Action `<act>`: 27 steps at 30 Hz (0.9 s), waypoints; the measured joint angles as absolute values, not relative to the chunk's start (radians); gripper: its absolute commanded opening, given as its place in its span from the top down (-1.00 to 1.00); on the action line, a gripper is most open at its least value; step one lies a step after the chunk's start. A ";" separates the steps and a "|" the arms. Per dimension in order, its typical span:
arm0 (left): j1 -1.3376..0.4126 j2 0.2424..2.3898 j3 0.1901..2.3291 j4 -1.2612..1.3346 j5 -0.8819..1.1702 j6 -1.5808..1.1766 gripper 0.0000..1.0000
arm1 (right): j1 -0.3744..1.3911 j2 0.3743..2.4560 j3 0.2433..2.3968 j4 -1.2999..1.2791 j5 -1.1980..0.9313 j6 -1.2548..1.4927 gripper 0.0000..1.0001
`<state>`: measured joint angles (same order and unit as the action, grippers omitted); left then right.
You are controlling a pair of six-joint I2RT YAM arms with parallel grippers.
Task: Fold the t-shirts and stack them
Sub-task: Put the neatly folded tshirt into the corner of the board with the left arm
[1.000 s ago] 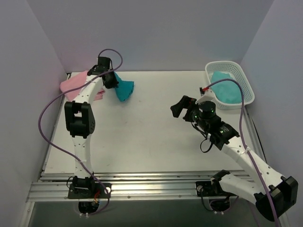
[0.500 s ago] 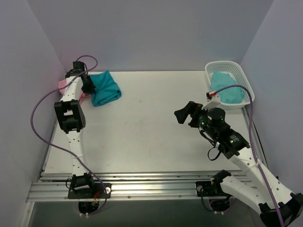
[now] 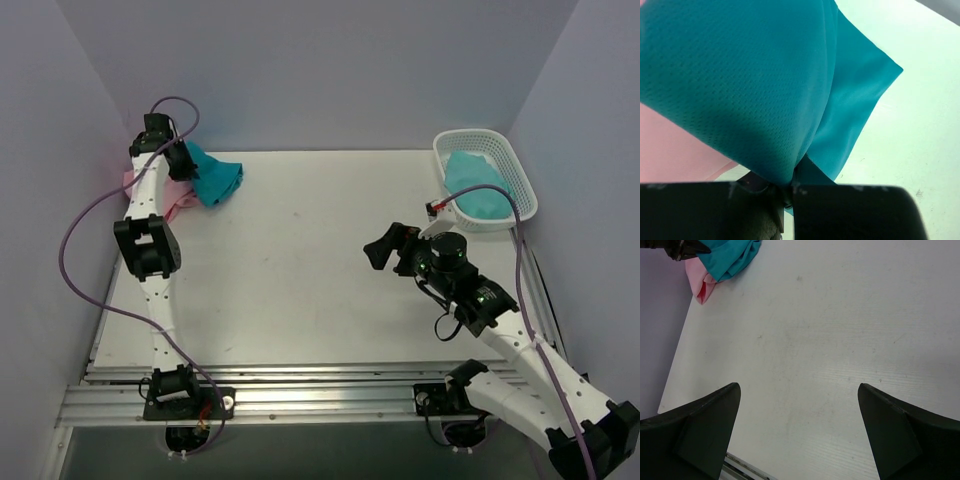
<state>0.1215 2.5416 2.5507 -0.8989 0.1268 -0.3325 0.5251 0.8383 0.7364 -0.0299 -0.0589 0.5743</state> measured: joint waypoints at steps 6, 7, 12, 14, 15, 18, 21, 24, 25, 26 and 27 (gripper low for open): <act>0.163 2.542 2.547 -0.900 0.146 -0.347 0.95 | 0.525 0.861 0.714 -0.004 -0.070 0.570 -0.99; 0.175 2.542 2.547 -0.900 0.147 -0.351 0.95 | 0.525 0.864 0.713 -0.003 -0.072 0.570 -0.99; 0.233 2.548 2.560 -0.900 0.162 -0.363 0.95 | 0.525 0.869 0.697 0.021 -0.081 0.567 -0.99; 0.248 2.557 2.575 -0.900 0.166 -0.364 0.95 | 0.525 0.875 0.692 0.027 -0.087 0.566 -0.99; 0.254 2.560 2.581 -0.900 0.166 -0.366 0.95 | 0.525 0.878 0.690 0.034 -0.088 0.566 -0.99; 0.268 2.562 2.585 -0.899 0.170 -0.374 0.95 | 0.525 0.888 0.679 0.048 -0.094 0.566 -0.99; 0.277 2.562 2.584 -0.897 0.185 -0.385 0.95 | 0.525 0.902 0.675 0.059 -0.099 0.566 -0.99; 0.285 2.562 2.569 -0.883 0.216 -0.398 0.95 | 0.525 0.911 0.672 0.065 -0.105 0.566 -0.99; 0.288 2.562 2.558 -0.873 0.227 -0.405 0.95 | 0.525 0.912 0.669 0.065 -0.105 0.564 -0.99; 0.290 2.562 2.546 -0.862 0.244 -0.412 0.95 | 0.525 0.912 0.667 0.065 -0.105 0.563 -0.99; 0.293 2.562 2.534 -0.850 0.265 -0.421 0.95 | 0.525 0.912 0.665 0.067 -0.105 0.563 -0.99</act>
